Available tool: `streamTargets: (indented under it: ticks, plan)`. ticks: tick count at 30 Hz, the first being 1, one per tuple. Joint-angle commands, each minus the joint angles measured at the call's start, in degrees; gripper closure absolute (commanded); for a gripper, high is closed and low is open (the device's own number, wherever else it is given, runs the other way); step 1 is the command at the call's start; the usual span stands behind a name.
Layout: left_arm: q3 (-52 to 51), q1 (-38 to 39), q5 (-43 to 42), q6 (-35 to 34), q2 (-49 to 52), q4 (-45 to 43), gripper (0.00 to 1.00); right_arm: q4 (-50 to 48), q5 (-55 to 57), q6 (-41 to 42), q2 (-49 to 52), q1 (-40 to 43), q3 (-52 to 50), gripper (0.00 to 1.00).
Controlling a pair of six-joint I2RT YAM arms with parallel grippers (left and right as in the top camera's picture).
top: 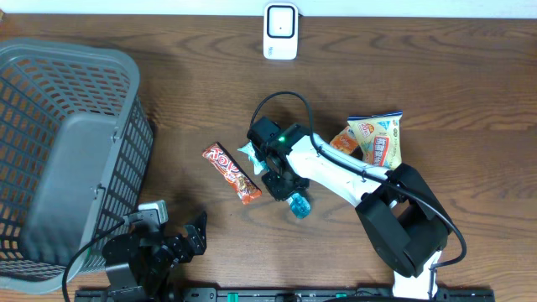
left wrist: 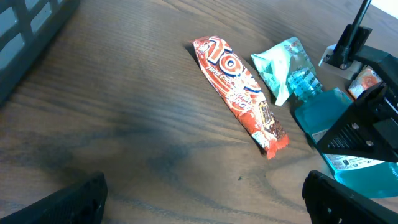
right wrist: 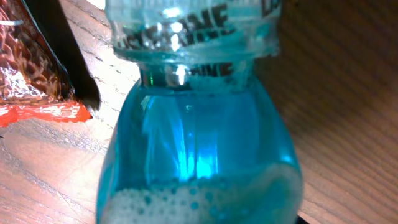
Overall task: Scan the item barcode
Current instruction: 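Lift and rotate the bottle with the right gripper, turning its label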
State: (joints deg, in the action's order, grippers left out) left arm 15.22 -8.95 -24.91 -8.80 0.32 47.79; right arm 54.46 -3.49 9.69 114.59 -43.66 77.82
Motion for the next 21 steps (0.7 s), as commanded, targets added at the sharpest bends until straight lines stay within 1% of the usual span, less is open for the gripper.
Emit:
streamTargets:
  ticks: [1,3,5,8,11,16,21]
  plan:
    - [-0.1,-0.1,0.3,-0.1,-0.1,0.2,0.02,2.1,-1.4,-1.0,0.2,1.1,-0.4,0.73]
    - [-0.1,-0.1,0.3,-0.1,-0.1,0.2,0.02,4.5,-1.4,-0.9,0.2,1.1,0.9,0.72]
    - [-0.1,-0.1,0.3,-0.1,-0.1,0.2,0.02,6.2,-1.4,-1.0,0.2,1.1,2.3,0.69]
    - [-0.1,-0.1,0.3,-0.1,-0.1,0.2,0.02,8.2,-1.4,-1.0,0.1,1.1,3.8,0.59]
    - [-0.1,-0.1,0.3,-0.1,-0.1,0.2,0.02,8.7,-1.4,-1.0,0.1,1.1,4.2,0.55]
    - [-0.1,-0.1,0.3,-0.1,-0.1,0.2,0.02,8.6,-1.4,-1.0,0.2,1.1,4.2,0.53]
    - [-0.1,-0.1,0.3,-0.1,-0.1,0.2,0.02,10.8,-1.4,-1.0,0.1,1.3,5.9,0.53]
